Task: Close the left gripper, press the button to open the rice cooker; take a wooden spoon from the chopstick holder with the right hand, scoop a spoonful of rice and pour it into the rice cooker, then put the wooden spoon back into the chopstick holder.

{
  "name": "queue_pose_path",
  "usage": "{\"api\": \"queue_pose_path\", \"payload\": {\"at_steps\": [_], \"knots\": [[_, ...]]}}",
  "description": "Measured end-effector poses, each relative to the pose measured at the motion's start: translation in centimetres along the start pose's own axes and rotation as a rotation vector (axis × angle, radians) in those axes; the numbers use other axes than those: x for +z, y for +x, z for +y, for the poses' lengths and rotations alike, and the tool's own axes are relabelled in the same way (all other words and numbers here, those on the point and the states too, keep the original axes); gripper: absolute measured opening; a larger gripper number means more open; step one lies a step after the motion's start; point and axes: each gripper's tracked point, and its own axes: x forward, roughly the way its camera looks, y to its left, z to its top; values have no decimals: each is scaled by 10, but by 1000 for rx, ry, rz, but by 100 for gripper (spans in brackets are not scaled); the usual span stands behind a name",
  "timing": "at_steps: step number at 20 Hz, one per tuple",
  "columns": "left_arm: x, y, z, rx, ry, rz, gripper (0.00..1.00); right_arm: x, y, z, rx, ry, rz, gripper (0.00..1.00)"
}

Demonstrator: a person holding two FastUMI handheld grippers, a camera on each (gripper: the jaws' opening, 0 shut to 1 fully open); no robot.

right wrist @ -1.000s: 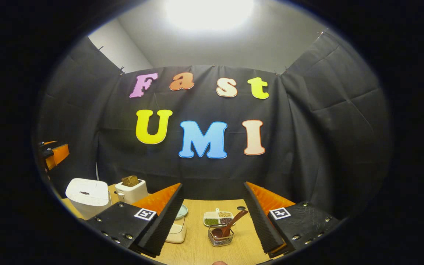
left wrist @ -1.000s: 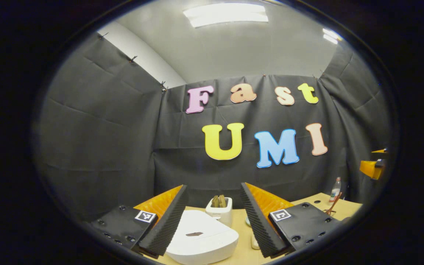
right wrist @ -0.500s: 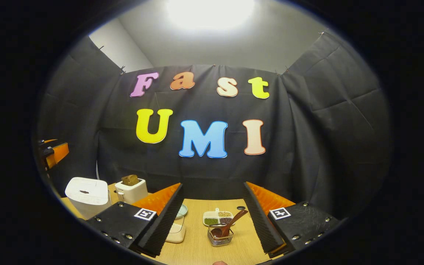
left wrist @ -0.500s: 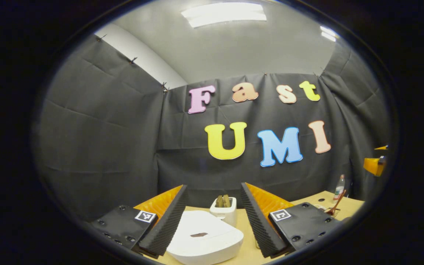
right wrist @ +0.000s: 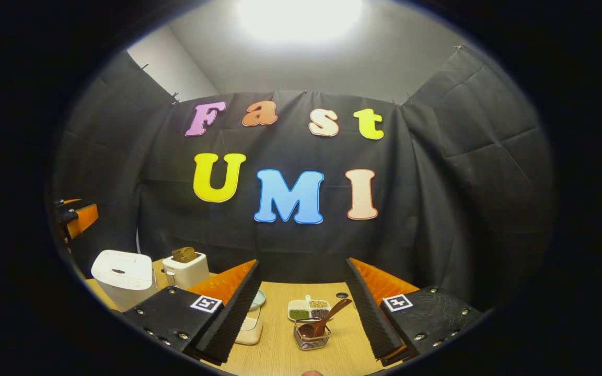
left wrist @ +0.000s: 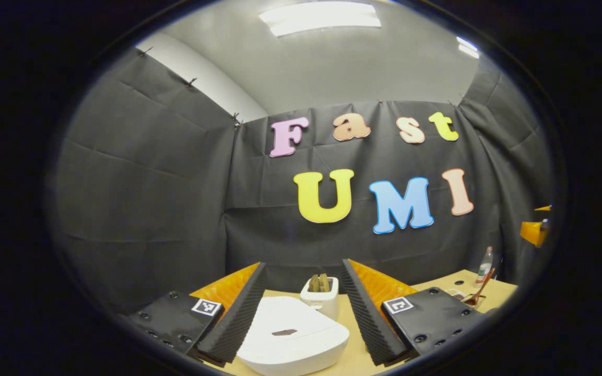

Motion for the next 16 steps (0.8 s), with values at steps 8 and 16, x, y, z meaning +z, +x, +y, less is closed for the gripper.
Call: {"api": "queue_pose_path", "payload": {"at_steps": [8, 16], "knots": [[-6, 21, 36, 91, -3, 23, 43, 2, -2, -3, -14, -6, -8, 96], [-26, 35, 40, 79, 2, 68, 12, -1, -3, -7, -30, -10, 0, 96]]}}
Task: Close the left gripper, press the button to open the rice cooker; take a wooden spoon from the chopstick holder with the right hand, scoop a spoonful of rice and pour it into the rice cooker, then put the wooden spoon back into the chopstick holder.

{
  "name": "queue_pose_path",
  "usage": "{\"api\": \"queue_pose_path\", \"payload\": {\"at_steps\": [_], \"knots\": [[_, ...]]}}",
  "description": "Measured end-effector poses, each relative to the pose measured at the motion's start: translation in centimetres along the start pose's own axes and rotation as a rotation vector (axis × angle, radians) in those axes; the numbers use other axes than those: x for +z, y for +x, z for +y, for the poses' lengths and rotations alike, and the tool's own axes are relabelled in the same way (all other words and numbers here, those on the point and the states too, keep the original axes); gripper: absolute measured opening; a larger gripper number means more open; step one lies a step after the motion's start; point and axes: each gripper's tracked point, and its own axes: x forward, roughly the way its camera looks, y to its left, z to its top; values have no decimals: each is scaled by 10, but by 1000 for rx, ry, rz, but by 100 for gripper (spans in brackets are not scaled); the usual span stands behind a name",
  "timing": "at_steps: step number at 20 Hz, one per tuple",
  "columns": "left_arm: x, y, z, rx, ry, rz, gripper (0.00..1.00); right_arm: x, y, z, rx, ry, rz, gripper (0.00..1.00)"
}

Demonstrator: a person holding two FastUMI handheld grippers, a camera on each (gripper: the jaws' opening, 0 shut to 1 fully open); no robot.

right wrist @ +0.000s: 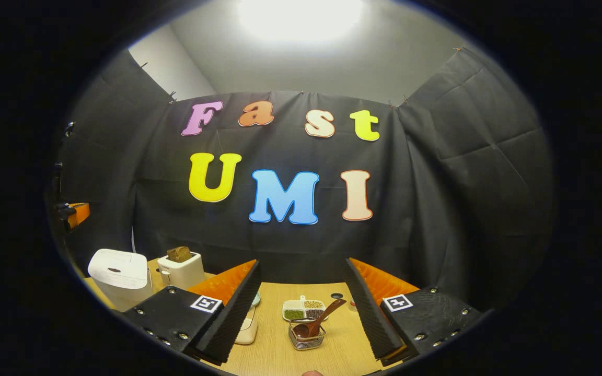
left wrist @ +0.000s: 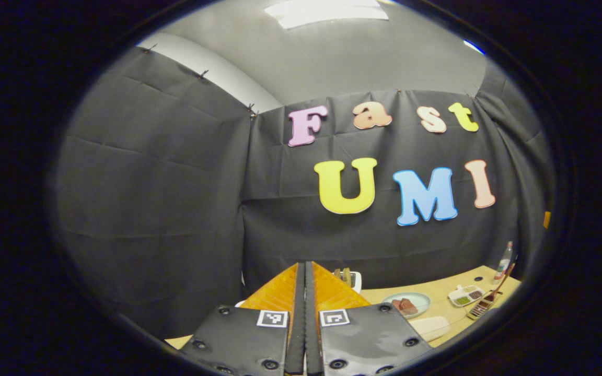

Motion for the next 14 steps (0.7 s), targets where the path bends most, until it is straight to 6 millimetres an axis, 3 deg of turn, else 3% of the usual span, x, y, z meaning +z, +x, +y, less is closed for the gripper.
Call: {"api": "queue_pose_path", "payload": {"at_steps": [14], "knots": [[-140, 37, 1, -24, -26, 322, 8, -5, -3, -14, -44, -23, 23, 96]]}}
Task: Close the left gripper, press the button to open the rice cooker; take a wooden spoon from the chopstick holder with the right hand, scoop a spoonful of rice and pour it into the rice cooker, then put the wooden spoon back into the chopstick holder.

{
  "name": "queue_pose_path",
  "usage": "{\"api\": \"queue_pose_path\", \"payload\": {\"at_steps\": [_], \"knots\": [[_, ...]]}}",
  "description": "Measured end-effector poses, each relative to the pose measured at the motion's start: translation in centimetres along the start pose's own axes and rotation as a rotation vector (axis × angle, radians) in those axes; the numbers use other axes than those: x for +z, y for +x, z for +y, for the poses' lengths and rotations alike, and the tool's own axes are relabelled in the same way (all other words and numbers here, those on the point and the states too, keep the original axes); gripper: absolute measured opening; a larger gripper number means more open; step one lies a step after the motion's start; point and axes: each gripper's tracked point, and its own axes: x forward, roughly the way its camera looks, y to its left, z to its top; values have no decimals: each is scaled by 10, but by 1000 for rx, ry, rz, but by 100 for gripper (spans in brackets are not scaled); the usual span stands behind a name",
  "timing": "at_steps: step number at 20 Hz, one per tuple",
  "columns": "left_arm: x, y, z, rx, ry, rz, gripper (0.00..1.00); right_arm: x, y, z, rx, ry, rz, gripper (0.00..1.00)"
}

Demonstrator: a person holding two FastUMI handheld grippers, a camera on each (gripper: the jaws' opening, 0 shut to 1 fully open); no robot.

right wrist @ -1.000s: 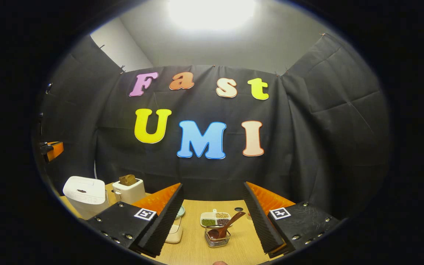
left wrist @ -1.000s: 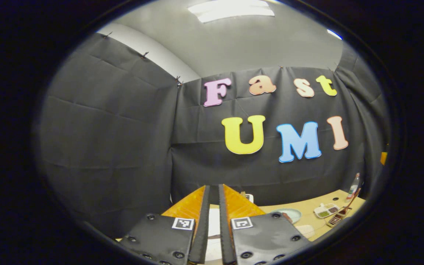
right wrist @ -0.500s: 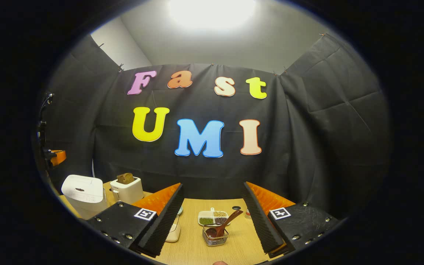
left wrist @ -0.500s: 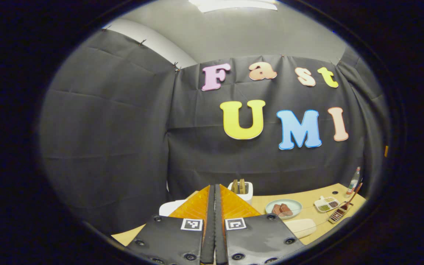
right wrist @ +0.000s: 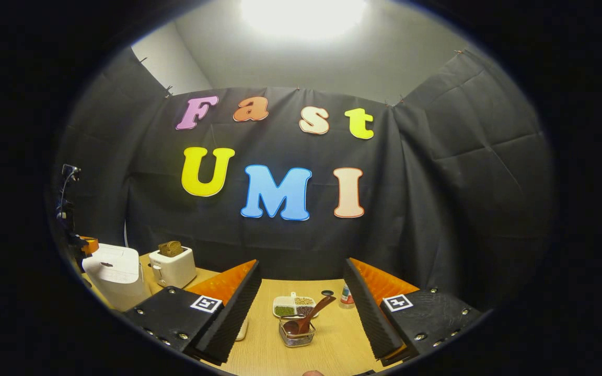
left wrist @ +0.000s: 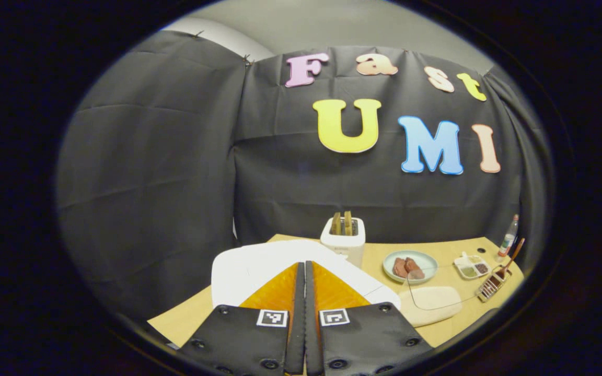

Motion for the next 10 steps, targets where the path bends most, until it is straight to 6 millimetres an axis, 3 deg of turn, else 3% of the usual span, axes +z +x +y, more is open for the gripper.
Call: {"api": "queue_pose_path", "payload": {"at_steps": [1, 6, 10], "knots": [[-9, 5, -2, -7, -7, 28, 12, 0, -1, 0, -2, -2, 2, 96], [-48, 17, -3, -21, -16, 130, 8, -5, -1, -2, -10, -7, 15, 96], [-49, 17, -5, -20, 1, 117, 9, -7, 0, -1, -9, -8, 23, 96]]}}
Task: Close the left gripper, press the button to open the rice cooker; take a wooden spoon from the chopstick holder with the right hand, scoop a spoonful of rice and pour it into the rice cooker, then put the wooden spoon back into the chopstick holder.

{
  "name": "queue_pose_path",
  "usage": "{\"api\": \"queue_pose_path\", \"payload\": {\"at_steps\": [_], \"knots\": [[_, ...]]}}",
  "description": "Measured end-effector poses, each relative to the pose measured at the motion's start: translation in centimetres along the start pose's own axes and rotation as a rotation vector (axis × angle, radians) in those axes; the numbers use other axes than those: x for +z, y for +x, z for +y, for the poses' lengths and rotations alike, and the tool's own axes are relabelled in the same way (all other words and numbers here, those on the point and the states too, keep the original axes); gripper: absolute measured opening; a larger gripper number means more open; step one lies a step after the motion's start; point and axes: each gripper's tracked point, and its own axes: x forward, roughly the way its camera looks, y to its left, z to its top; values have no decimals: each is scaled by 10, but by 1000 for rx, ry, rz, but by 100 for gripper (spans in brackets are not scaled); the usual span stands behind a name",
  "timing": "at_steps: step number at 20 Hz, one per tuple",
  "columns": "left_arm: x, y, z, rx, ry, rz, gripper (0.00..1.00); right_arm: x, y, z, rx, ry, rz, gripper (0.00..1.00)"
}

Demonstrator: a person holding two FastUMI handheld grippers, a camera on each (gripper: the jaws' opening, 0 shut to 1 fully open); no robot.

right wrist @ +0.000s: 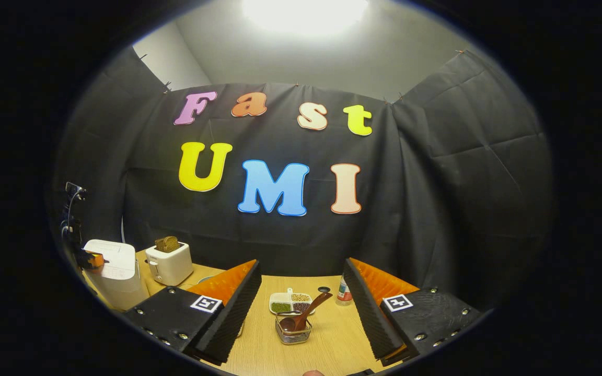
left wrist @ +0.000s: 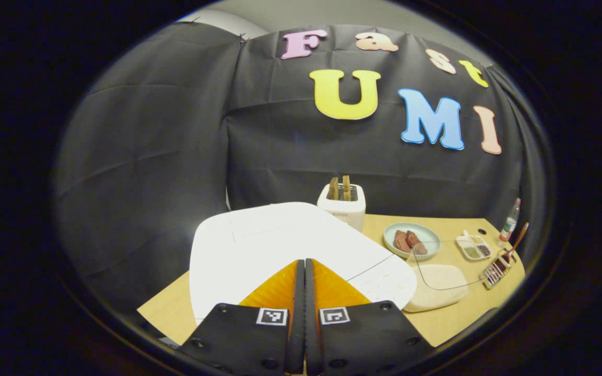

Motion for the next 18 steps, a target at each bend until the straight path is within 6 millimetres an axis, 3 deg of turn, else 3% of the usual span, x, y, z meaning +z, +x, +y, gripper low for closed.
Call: {"api": "queue_pose_path", "payload": {"at_steps": [5, 8, 12, 15, 18], "knots": [[-4, 2, -1, 25, 35, -2, 9, -3, 1, 7, 17, 2, 7, 96], [-3, 3, 5, -22, -101, 43, 9, 0, 0, 10, 31, -3, 0, 96], [-3, 1, 1, -20, -30, 15, 8, 7, -3, 12, 46, -2, -20, 96], [19, -3, 6, -11, -29, -29, 8, 15, -6, 10, 51, -12, -44, 96], [74, -15, 16, 9, -21, -139, 8, 13, -9, 7, 53, -7, -45, 96]]}}
